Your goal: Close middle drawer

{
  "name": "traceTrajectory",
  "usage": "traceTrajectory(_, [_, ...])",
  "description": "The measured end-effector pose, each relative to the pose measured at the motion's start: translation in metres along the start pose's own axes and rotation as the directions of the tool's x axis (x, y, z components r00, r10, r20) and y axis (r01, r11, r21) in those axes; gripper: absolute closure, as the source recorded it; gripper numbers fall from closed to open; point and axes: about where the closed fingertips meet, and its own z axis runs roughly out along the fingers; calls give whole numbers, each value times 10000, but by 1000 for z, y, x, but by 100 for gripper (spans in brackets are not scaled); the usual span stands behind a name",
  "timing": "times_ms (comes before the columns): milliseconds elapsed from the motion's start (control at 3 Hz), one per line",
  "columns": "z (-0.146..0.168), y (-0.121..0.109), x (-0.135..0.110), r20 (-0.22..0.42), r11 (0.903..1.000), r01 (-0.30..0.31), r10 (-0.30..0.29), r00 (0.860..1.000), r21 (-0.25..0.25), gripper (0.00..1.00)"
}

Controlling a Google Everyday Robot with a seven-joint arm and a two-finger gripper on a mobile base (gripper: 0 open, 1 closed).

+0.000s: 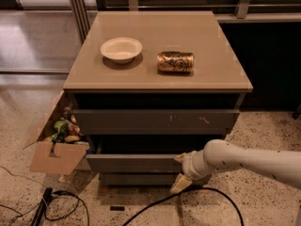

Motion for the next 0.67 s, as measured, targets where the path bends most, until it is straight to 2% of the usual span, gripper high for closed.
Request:
traceTrajectory(333, [8, -12, -1, -86, 9999, -29, 30, 10000, 116, 0])
traceTrajectory(667, [40, -67, -7, -166, 9983, 116, -107, 9998, 571, 0])
